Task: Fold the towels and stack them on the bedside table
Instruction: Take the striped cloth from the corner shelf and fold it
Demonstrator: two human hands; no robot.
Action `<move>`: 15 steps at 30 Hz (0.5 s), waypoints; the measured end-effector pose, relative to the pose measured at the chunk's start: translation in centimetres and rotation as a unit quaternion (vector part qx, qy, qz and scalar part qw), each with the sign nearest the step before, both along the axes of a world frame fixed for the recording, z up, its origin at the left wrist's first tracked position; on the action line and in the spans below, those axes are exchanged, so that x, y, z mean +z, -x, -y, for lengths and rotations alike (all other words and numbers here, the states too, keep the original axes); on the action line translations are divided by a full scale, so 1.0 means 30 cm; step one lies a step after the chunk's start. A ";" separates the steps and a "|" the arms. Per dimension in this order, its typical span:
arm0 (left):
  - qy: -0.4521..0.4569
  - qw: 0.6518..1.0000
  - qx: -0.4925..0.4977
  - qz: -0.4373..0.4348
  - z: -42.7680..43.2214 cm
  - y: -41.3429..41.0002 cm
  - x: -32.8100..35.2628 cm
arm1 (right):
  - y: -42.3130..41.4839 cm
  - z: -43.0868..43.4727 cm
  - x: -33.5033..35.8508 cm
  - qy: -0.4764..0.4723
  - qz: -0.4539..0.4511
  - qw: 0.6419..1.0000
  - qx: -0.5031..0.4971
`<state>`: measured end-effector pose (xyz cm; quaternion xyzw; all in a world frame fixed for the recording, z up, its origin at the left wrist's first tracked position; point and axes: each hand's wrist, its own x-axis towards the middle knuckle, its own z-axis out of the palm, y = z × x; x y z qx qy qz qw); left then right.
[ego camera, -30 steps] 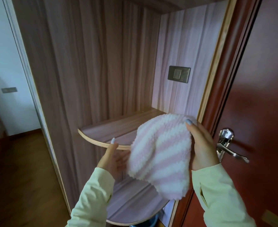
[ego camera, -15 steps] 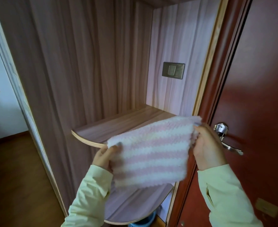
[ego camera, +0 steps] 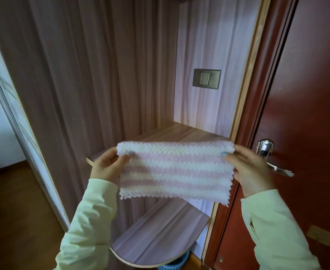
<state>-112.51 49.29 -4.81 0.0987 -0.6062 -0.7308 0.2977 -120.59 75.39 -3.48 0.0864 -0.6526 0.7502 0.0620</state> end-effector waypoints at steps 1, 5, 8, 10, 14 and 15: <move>0.001 1.000 0.006 -0.006 0.000 0.000 0.003 | 0.006 0.000 0.001 -0.004 -0.006 1.000 -0.004; 0.030 0.998 0.060 0.011 0.015 0.025 0.007 | 0.050 0.014 0.002 0.010 -0.023 0.999 -0.045; 0.052 0.995 0.082 0.037 0.030 0.063 0.003 | 0.095 0.034 0.002 0.026 -0.057 0.997 -0.034; 0.070 0.990 0.105 0.061 0.043 0.102 0.001 | 0.139 0.051 -0.007 0.009 -0.062 0.998 -0.011; 0.114 0.976 0.145 0.114 0.079 0.198 -0.002 | 0.278 0.077 -0.035 -0.029 -0.032 0.999 0.010; 0.132 0.972 0.151 0.125 0.085 0.222 0.000 | 0.316 0.084 -0.041 -0.040 -0.026 0.999 0.015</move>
